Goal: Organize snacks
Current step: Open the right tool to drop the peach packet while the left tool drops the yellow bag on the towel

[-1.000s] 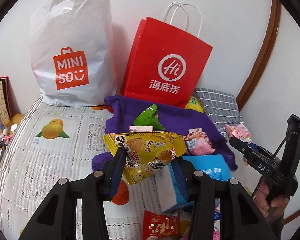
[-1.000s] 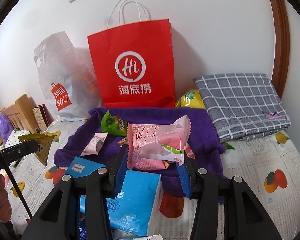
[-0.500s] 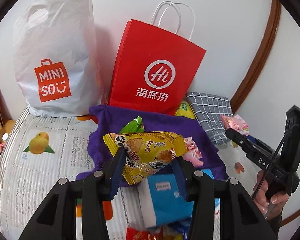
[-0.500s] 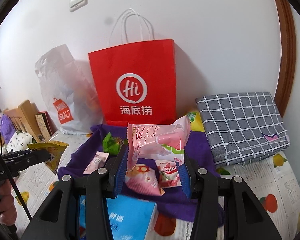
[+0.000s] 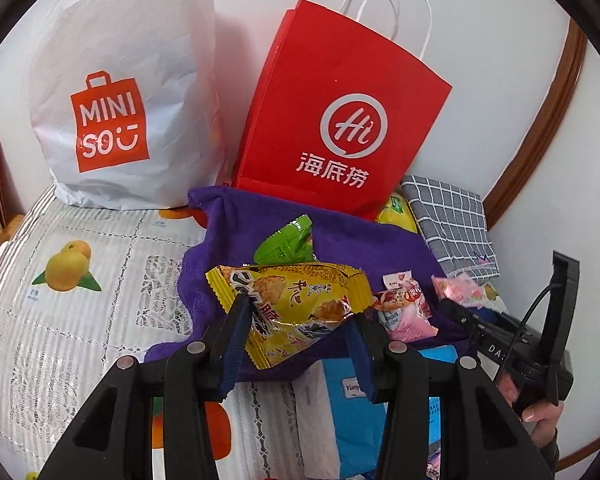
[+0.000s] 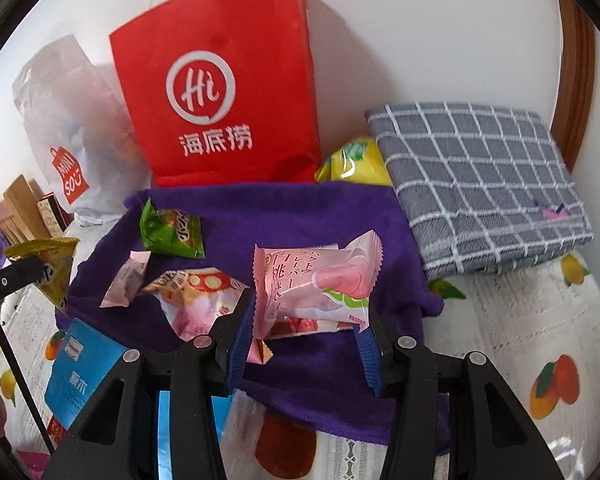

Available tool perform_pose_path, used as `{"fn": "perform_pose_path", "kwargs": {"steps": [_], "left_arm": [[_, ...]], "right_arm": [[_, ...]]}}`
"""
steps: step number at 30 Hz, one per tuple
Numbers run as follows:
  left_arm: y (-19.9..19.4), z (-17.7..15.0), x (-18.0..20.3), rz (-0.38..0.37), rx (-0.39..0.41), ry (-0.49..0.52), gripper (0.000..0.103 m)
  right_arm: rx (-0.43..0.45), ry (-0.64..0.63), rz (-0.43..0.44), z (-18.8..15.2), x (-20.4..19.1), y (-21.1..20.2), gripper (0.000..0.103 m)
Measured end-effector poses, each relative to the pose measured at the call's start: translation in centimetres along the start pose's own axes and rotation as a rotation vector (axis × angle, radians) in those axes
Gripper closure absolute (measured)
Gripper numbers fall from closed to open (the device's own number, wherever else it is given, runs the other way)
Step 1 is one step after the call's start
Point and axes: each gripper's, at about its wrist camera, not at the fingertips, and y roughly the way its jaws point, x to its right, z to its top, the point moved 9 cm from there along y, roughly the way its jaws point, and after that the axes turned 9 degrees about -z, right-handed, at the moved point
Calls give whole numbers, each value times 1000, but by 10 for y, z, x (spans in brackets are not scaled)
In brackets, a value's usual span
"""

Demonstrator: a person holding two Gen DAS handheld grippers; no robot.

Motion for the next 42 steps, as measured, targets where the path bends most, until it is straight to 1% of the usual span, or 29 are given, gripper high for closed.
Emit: {"fn": "perform_pose_path", "kwargs": {"steps": [4,9,12,18,20,22,23,25,29,33,42], "left_arm": [[0,0,-2,1,5,-7,59],[-1,2,-4,-5,16,-13,59],[0,1,-5,-4,10,-13,59],[3,0,-2,-1,4,-4,59],[3,0,-1,-5,5,-4,59],[3,1,-1,-8,8,-7,59],[3,1,-1,-10,8,-9,59],[3,1,-2,-11,9,-12,59],[5,0,-3,-8,7,-11,59],[7,0,-1,-5,5,-3,59],[22,5,11,11,-9,27,59]], "right_arm": [[-16,-9,-14,-4,0,6,54],[-42,-16,-4,-9,-4,11,52],[-39,-28,-20,-10,-5,11,51],[-38,-33,-22,-9,-5,11,50],[-37,-43,-26,-9,-6,11,45],[-35,-52,-20,-8,-7,10,44],[-36,-56,-17,-8,-9,9,40],[-27,-61,-13,-6,-10,5,35],[12,-65,-11,0,-12,-8,32],[48,-52,19,7,-14,-23,32],[76,8,74,15,-7,-39,32]]}}
